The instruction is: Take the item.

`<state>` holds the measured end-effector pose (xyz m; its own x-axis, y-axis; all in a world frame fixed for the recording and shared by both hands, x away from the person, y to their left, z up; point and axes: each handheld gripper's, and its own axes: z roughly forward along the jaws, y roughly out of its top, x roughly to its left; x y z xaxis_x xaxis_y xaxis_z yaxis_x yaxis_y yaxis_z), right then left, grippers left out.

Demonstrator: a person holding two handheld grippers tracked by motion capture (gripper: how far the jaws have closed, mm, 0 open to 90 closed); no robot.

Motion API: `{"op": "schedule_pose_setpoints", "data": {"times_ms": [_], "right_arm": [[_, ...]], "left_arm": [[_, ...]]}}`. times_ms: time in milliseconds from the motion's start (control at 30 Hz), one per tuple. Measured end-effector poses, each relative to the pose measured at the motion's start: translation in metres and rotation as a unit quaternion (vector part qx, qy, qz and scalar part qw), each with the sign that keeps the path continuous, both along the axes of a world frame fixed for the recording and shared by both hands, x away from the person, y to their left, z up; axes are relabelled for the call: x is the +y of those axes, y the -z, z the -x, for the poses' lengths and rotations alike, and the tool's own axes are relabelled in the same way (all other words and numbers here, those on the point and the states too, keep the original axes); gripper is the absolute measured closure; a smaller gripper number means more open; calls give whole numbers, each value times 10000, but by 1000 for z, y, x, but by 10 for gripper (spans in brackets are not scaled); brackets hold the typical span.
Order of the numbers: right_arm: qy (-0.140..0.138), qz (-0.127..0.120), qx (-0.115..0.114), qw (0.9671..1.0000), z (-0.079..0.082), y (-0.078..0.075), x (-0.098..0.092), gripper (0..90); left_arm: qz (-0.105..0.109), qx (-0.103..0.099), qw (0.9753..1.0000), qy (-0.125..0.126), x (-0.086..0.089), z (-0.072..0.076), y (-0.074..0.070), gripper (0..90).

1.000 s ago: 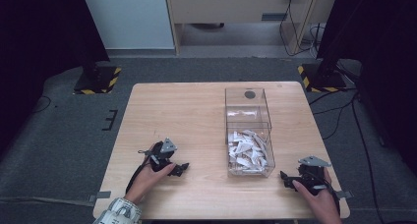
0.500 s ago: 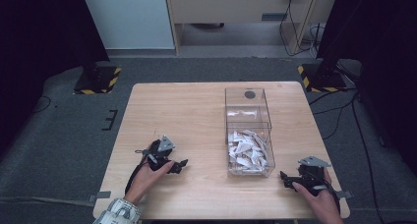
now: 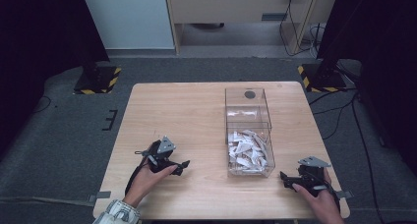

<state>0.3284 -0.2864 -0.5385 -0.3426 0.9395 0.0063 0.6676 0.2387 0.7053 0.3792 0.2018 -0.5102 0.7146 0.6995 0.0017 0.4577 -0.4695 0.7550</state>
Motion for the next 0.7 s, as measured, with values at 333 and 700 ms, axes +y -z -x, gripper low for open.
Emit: {"op": "schedule_pose_setpoints", "data": {"times_ms": [333, 700], "right_arm": [[16, 0, -2, 10000, 0, 0, 0, 17], [21, -2, -3, 10000, 0, 0, 0, 17]], "left_arm": [[17, 6, 9999, 121, -6, 2, -5, 39], [-25, 30, 9999, 126, -5, 2, -4, 42]]}}
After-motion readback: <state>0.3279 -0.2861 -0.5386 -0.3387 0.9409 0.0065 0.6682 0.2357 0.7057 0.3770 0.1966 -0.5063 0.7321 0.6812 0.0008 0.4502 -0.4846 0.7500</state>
